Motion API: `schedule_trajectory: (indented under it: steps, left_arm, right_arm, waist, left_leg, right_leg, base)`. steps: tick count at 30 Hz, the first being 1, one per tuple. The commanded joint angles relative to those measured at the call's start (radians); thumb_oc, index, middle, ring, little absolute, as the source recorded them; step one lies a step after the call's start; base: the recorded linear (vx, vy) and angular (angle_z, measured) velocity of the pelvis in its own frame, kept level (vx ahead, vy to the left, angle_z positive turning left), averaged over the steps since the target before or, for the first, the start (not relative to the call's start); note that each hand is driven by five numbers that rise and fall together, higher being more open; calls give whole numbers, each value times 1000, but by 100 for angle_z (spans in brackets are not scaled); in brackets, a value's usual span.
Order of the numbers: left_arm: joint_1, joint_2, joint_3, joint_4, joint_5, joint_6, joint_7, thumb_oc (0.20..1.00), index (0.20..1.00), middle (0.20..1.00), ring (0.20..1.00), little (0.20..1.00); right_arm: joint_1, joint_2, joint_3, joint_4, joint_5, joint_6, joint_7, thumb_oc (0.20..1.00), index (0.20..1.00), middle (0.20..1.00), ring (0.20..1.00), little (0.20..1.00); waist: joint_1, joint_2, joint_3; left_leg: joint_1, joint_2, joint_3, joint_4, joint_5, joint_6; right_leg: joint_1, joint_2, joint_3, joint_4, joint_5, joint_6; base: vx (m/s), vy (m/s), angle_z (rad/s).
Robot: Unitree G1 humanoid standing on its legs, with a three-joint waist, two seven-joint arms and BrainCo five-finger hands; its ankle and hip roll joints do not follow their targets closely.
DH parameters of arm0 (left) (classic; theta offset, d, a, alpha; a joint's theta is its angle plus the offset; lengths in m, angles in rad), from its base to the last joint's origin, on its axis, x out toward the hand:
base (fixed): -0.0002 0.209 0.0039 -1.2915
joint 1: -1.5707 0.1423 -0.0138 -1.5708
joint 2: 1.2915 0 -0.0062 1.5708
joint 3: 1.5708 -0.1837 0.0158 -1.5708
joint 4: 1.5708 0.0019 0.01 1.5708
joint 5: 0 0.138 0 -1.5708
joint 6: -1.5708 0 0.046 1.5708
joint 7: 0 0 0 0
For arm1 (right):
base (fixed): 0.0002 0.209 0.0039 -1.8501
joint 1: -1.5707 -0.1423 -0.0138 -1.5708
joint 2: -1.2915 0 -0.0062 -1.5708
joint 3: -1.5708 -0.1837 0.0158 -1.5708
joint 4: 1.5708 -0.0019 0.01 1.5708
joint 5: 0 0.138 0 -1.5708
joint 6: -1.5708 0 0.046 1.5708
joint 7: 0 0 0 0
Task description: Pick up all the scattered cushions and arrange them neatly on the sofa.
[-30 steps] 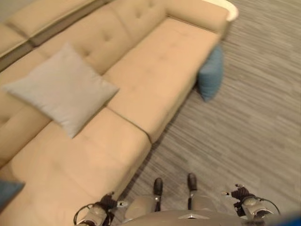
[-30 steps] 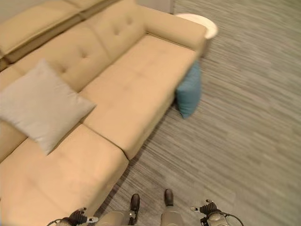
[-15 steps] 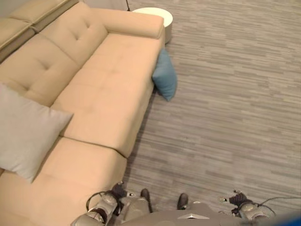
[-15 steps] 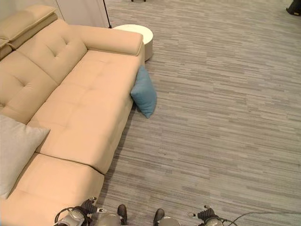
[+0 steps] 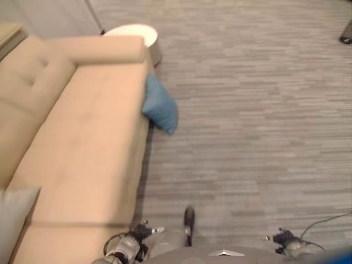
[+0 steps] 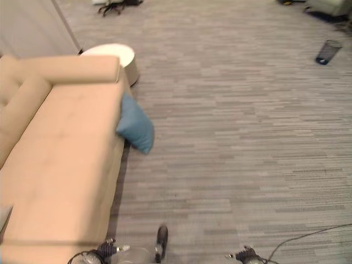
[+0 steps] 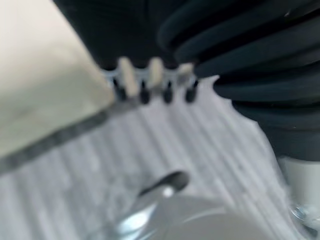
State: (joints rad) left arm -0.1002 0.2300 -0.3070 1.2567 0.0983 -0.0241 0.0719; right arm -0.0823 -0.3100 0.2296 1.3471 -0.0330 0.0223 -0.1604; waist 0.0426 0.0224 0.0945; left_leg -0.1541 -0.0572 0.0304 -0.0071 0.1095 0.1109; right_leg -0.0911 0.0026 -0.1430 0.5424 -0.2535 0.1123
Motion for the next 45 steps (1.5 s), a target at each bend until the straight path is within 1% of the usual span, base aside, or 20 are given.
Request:
schedule_trajectory:
  steps: [1,3,4,6,10,14,15,16,17,18,20,25,28,32,36,37,38,40,42,45]
  left_arm:
    - [-29,29,20,0,-6,1,17,1000,1000,1000,1000,1000]
    - [-33,33,25,-3,-16,0,20,1000,1000,1000,1000,1000]
    - [-38,33,25,0,-13,-1,19,1000,1000,1000,1000,1000]
    - [-39,32,25,7,-7,-4,19,1000,1000,1000,1000,1000]
    - [-52,27,21,17,7,-11,20,1000,1000,1000,1000,1000]
    - [-51,17,18,23,13,-13,21,1000,1000,1000,1000,1000]
    - [-46,7,16,25,11,-11,17,1000,1000,1000,1000,1000]
    - [-48,1,10,21,11,-12,10,1000,1000,1000,1000,1000]
    - [-48,1,10,21,11,-12,10,1000,1000,1000,1000,1000]
    - [-55,1,-3,8,10,-9,7,1000,1000,1000,1000,1000]
    - [-63,3,-10,-1,3,-5,13,1000,1000,1000,1000,1000]
    - [-63,-3,-26,-12,-5,-8,10,1000,1000,1000,1000,1000]
    - [-59,1,-21,-12,-8,-13,9,1000,1000,1000,1000,1000]
    - [-24,2,8,15,-11,-7,8,1000,1000,1000,1000,1000]
    - [-18,9,17,29,1,-1,3,1000,1000,1000,1000,1000]
    - [-24,18,15,26,7,2,5,1000,1000,1000,1000,1000]
    - [-27,22,14,24,6,1,6,1000,1000,1000,1000,1000]
    - [-35,25,14,23,2,-2,12,1000,1000,1000,1000,1000]
    - [-37,26,9,25,7,-5,10,1000,1000,1000,1000,1000]
    - [-41,24,2,30,18,-11,13,1000,1000,1000,1000,1000]
  right_arm:
    - [-25,-19,-27,-34,-32,5,-8,1000,1000,1000,1000,1000]
    - [-36,-16,-21,-42,-32,1,-11,1000,1000,1000,1000,1000]
    - [-48,-18,-14,-46,-34,1,-12,1000,1000,1000,1000,1000]
    - [-53,-21,-7,-51,-36,1,-15,1000,1000,1000,1000,1000]
    - [-43,-23,-6,-45,-32,6,-15,1000,1000,1000,1000,1000]
    - [-35,-20,0,-35,-36,6,-16,1000,1000,1000,1000,1000]
    - [-29,-18,-9,-30,-24,1,-16,1000,1000,1000,1000,1000]
    - [-30,-20,-10,-28,-13,-6,-18,1000,1000,1000,1000,1000]
    - [-30,-20,-10,-28,-13,-6,-18,1000,1000,1000,1000,1000]
    - [-34,-21,-9,-36,6,-11,-20,1000,1000,1000,1000,1000]
    - [-38,-24,-9,-37,20,-11,-24,1000,1000,1000,1000,1000]
    - [-31,-31,-4,-41,22,-12,-27,1000,1000,1000,1000,1000]
    - [-25,-31,-8,-35,24,-9,-31,1000,1000,1000,1000,1000]
    - [-2,-16,-13,-23,5,-5,-19,1000,1000,1000,1000,1000]
    - [1,-11,-17,-15,-20,0,-5,1000,1000,1000,1000,1000]
    - [-6,-11,-20,-28,-22,0,-5,1000,1000,1000,1000,1000]
    - [-8,-11,-21,-36,-20,-2,-7,1000,1000,1000,1000,1000]
    - [-23,-9,-21,-43,-19,-6,-9,1000,1000,1000,1000,1000]
    - [-31,-11,-18,-49,-17,-7,-9,1000,1000,1000,1000,1000]
    - [-36,-9,-10,-56,-15,-5,-10,1000,1000,1000,1000,1000]
  waist:
    - [22,-20,34]
    - [15,-11,39]
    - [4,-12,41]
    - [-12,-22,49]
    - [-49,-36,59]
    - [-53,-41,47]
    - [-59,-40,36]
    - [-58,-47,42]
    - [-60,-46,40]
    - [-52,-61,63]
    - [-43,-71,81]
    - [-20,-73,66]
    - [5,-49,54]
    - [25,-54,16]
    - [26,-57,9]
    - [11,-47,21]
    - [6,-40,27]
    - [-7,-22,37]
    - [-20,-21,42]
    - [-49,-29,59]
  left_leg:
    - [-48,-15,-7,167,-170,-54]
    - [-5,-8,-7,147,-188,-54]
    - [33,-6,-10,126,-206,-58]
    - [73,-15,-16,109,-226,-64]
    - [145,-22,-63,90,-269,-92]
    - [176,-17,-69,93,-294,-101]
    - [182,8,-71,133,-299,-127]
    - [126,31,-53,292,-243,-159]
    - [119,31,-55,301,-246,-160]
    - [13,55,-36,516,-163,-175]
    - [-64,70,-18,629,-138,-165]
    - [-146,31,44,433,-196,-130]
    - [-192,42,103,228,-69,-146]
    - [-145,24,84,148,-65,-125]
    - [-89,10,82,131,-99,-95]
    - [-48,7,78,123,-118,-76]
    - [-28,6,72,123,-130,-69]
    - [21,6,51,103,-149,-70]
    - [46,1,40,95,-162,-77]
    - [92,-16,3,92,-188,-89]
  right_leg:
    - [-56,-126,-24,-15,263,56]
    - [-102,-157,-83,-23,236,34]
    - [-134,-160,-119,-120,212,19]
    - [-186,-147,-128,-237,246,20]
    - [-206,-122,-55,-458,317,49]
    - [-187,-117,-43,-458,335,39]
    - [-158,-109,-46,-452,321,21]
    - [-113,-105,-52,-461,301,1]
    - [-115,-104,-55,-461,301,0]
    - [-71,-92,-45,-463,272,-38]
    - [-35,-81,-44,-462,240,-66]
    - [38,-61,-47,-487,194,-55]
    - [115,-15,-45,-511,154,-49]
    - [156,-15,-28,-479,120,-32]
    - [92,-67,-44,-280,145,21]
    - [5,-108,-59,-115,212,46]
    - [-27,-129,-78,-69,228,44]
    - [-80,-153,-115,-118,213,14]
    - [-108,-155,-112,-206,223,13]
    - [-149,-134,-36,-353,274,32]
  base:
    - [177,83,-16]
    - [288,18,6]
    - [374,-81,-10]
    - [361,-133,-23]
    - [363,-169,14]
    - [235,-128,65]
    - [362,-327,38]
    - [358,-327,34]
    - [245,-356,44]
    - [167,-269,58]
    - [213,-264,17]
    - [275,-75,-12]
    - [372,6,-3]
    - [331,78,-27]
    - [177,121,-38]
    - [119,117,30]
    - [263,127,52]
    - [275,-12,52]
    - [225,-84,51]
    - [245,-117,37]
